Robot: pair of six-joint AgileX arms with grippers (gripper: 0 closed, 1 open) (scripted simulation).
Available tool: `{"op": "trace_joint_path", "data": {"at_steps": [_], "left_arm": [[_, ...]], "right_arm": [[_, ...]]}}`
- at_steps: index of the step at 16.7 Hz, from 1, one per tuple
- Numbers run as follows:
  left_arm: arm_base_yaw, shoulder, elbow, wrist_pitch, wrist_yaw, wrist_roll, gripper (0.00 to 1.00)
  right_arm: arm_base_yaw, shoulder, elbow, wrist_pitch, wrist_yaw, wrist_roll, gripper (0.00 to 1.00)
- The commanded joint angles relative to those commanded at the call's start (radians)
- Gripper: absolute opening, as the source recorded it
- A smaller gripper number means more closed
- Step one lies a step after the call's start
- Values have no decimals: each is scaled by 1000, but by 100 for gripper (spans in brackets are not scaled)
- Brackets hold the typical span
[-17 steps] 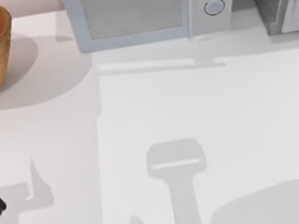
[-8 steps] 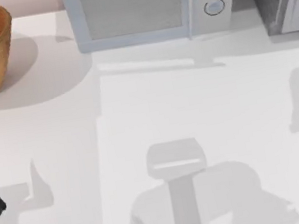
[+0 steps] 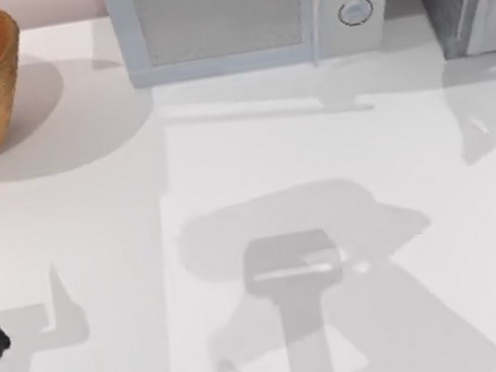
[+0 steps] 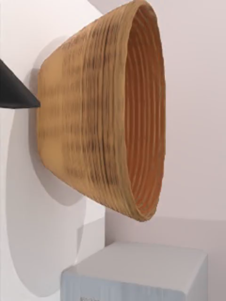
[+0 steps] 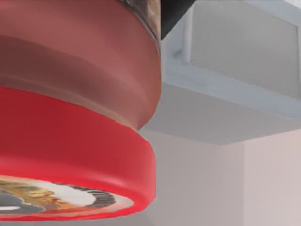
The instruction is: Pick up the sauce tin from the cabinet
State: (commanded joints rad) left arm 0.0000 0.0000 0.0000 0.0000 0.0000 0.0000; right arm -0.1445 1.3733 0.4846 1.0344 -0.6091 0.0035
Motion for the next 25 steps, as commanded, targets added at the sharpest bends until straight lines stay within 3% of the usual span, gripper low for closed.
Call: {"op": "trace_joint_path", "data": {"at_steps": [7, 12, 19, 25], "left_arm": [[0, 0, 0, 0, 0, 0, 100], [0, 0, 0, 0, 0, 0, 100], [0, 0, 0, 0, 0, 0, 100], [0, 0, 0, 0, 0, 0, 100]], "right_arm": [[-63, 561, 152, 355, -263, 12, 0], [-85, 764, 188, 458, -356, 21, 0], [-79, 777, 189, 461, -357, 23, 0], [29, 908, 333, 452, -243, 15, 0]]}}
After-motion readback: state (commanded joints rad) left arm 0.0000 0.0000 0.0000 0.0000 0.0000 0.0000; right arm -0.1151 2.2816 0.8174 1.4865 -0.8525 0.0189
